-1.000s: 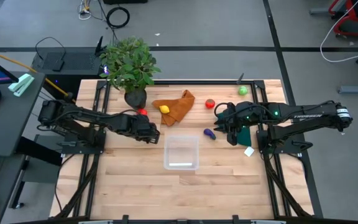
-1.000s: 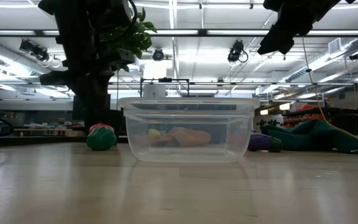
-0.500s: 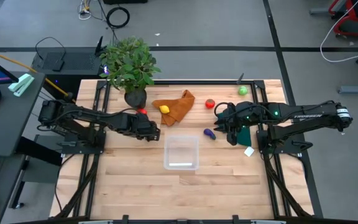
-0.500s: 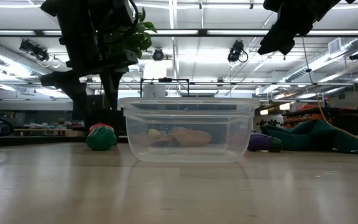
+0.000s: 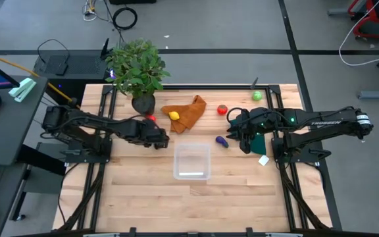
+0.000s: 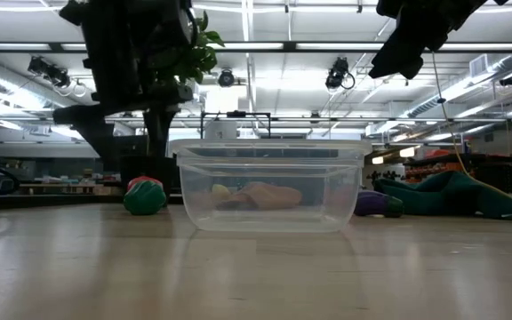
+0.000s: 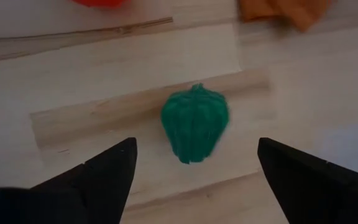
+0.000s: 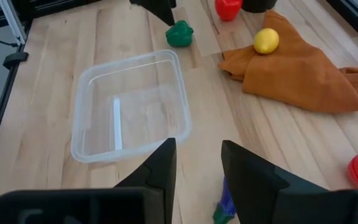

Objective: Pick and placing Produce into tupperware
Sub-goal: Put the green bell pepper into the transparent bin

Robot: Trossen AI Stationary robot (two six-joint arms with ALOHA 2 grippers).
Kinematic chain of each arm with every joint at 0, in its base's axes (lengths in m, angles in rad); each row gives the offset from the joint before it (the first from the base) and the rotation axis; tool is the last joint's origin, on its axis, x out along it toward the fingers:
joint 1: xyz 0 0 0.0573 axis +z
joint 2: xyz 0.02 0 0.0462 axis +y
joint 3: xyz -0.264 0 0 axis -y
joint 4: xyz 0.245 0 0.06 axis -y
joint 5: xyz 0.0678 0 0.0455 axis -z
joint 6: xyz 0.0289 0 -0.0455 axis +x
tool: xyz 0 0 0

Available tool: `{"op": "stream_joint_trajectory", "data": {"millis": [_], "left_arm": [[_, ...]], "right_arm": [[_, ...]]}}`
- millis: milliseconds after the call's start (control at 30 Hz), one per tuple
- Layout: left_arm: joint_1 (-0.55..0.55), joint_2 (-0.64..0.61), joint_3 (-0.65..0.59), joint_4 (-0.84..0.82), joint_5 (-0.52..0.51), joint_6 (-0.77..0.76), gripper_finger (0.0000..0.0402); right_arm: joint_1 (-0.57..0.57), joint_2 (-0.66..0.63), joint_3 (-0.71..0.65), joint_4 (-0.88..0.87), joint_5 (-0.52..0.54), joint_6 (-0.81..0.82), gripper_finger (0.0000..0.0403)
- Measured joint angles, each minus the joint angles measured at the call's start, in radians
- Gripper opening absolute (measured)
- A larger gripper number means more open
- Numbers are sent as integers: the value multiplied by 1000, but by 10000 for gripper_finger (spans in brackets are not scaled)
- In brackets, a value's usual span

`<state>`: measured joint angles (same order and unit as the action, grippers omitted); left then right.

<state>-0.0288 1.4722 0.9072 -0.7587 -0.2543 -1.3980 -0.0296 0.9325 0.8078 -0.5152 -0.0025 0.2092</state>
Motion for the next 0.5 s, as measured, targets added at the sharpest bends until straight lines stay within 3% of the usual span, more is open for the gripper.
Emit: {"op": "stream_joint_trajectory", "data": {"millis": [233, 500], "left_arm": [[-1, 106, 0, 52, 32, 22, 342], [1, 134, 0, 88, 14, 21, 348]], "right_arm": [[0, 0, 0, 0, 0, 1, 95], [0, 0, 0, 1, 0, 23, 95]]}}
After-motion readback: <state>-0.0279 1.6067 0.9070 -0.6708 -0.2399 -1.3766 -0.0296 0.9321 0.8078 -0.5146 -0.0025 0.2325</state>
